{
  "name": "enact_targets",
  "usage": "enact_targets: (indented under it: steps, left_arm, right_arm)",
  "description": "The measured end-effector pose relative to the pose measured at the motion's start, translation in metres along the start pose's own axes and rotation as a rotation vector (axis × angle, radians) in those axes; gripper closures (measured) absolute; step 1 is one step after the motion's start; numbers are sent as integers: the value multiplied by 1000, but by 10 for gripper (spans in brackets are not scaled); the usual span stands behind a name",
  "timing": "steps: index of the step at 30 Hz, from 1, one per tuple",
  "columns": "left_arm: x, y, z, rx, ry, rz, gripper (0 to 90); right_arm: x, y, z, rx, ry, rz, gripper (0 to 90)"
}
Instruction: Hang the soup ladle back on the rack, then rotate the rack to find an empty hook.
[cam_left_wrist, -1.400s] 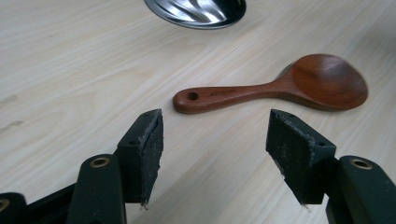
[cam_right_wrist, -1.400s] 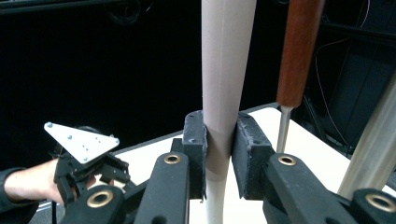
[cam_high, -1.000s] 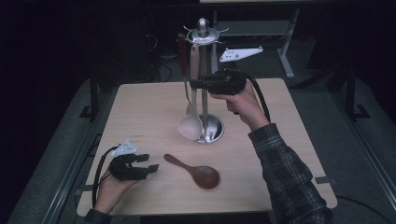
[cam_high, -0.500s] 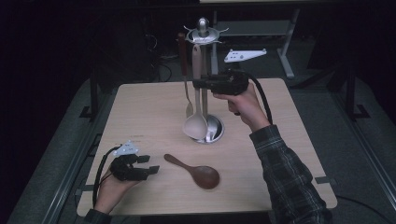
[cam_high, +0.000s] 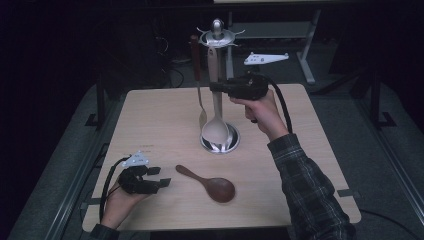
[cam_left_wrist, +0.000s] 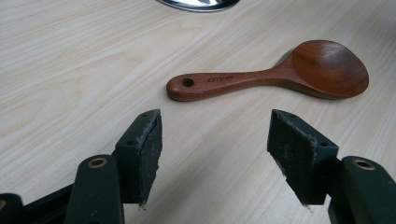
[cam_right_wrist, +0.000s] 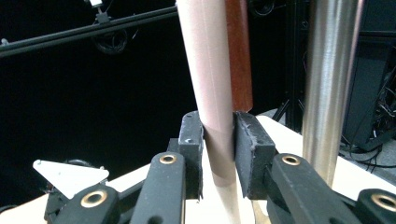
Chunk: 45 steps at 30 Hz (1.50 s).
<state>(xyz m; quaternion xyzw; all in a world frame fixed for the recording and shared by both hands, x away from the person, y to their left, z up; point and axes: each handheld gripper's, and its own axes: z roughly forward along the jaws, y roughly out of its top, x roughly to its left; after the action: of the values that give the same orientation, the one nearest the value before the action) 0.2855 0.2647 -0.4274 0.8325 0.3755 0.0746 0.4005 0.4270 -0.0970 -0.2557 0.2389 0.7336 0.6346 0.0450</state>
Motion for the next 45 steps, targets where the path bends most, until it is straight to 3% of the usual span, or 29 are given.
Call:
enact_targets:
  steps: [3,12,22,33,42,45]
  left_arm:
    - [0,0,1,9,-2,3,349]
    - [-1,-1,4,30,-16,5,344]
    - [1,-2,4,43,-10,10,344]
    - [-1,-1,3,48,9,27,333]
    - [-2,-1,5,57,13,40,322]
    - [-2,-2,5,53,13,38,322]
  right_arm:
    - [-1,-1,1,-6,-3,9,726]
    - [7,-3,-4,10,-70,-83,673]
    - [5,-14,-20,39,-130,-121,598]
    - [-19,-49,-35,83,-209,-68,562]
    - [-44,-82,-33,140,-283,-54,562]
    - [-52,-96,-29,186,-309,-43,562]
